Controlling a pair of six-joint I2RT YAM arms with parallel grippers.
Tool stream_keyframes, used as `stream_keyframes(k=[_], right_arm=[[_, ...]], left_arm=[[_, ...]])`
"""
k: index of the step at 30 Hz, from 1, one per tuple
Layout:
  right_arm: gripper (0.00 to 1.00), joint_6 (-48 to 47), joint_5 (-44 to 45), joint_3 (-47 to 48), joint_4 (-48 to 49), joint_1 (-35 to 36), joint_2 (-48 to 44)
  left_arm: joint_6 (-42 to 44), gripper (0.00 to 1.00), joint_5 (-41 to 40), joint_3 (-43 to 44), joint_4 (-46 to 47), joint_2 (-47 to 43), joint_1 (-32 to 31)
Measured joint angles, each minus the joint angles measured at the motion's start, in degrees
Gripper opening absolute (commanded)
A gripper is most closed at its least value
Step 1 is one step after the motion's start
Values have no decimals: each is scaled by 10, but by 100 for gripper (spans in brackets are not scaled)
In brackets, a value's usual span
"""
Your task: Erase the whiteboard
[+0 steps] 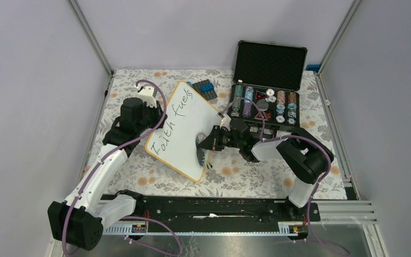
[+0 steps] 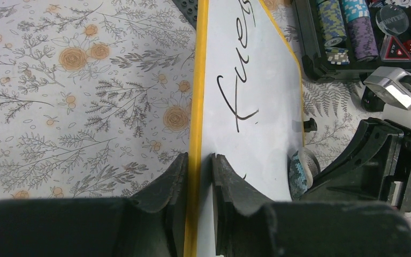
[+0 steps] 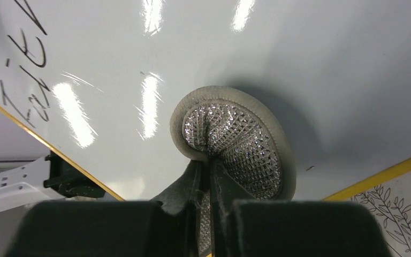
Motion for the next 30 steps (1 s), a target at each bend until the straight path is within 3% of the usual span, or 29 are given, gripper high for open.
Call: stream_keyframes(k=[8, 15, 19, 25, 30], right_arm=[[0, -80, 38, 145, -225, 39, -20], [0, -92, 67, 249, -220, 68, 1], [0, -73, 56, 231, -177, 59, 12], [0, -38, 50, 104, -77, -9, 9], [0, -34, 55, 34, -64, -51, 9]], left_arm=[[4, 0, -14, 0, -1, 0, 1], [0, 0, -8, 0, -1, 0, 0], [0, 0, -10, 0, -2, 0, 0], [0, 0, -10, 0, -2, 0, 0], [0, 0, -8, 0, -1, 0, 0]])
